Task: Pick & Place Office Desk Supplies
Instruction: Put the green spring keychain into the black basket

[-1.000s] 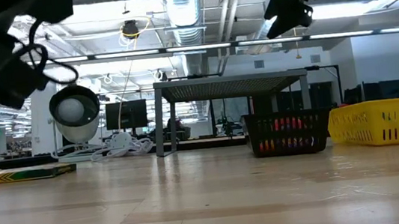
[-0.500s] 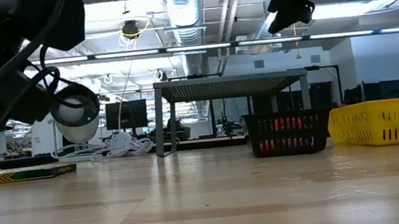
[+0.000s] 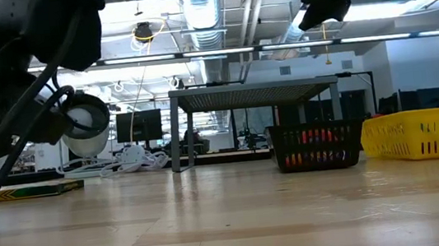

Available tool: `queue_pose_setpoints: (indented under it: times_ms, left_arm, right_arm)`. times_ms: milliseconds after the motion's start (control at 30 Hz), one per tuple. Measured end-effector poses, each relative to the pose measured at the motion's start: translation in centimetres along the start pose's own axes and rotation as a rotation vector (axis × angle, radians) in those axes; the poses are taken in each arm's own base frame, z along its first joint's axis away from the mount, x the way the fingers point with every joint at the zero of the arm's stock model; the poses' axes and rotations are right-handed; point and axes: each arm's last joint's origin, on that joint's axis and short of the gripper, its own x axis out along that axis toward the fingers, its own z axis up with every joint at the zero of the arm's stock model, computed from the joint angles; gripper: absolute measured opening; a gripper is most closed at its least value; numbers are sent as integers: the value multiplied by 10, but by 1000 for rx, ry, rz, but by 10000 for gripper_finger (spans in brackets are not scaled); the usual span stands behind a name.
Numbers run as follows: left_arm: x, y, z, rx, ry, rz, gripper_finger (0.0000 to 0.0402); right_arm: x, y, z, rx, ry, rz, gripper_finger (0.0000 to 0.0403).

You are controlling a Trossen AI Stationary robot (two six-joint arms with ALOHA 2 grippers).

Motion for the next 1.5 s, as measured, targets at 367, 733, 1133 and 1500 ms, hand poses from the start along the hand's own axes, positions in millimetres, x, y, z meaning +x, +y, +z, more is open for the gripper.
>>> queue_pose_setpoints:
  times_ms: [367, 733, 1133, 1500]
  left_arm:
    - [-17, 1, -13, 17, -72, -19, 14]
    - [-38, 0, -24, -16, -188, -38, 6]
    - [-84, 6, -48, -61, -532, -87, 5]
    - [-169, 27, -69, -79, -1366, 22, 5]
  right_arm:
    - [0, 2, -1, -6, 0, 3, 254]
    - [0, 1, -1, 29, -10, -23, 254]
    - [-1, 2, 1, 29, -40, -38, 254]
    - [-4, 10, 18, -16, -212, 33, 254]
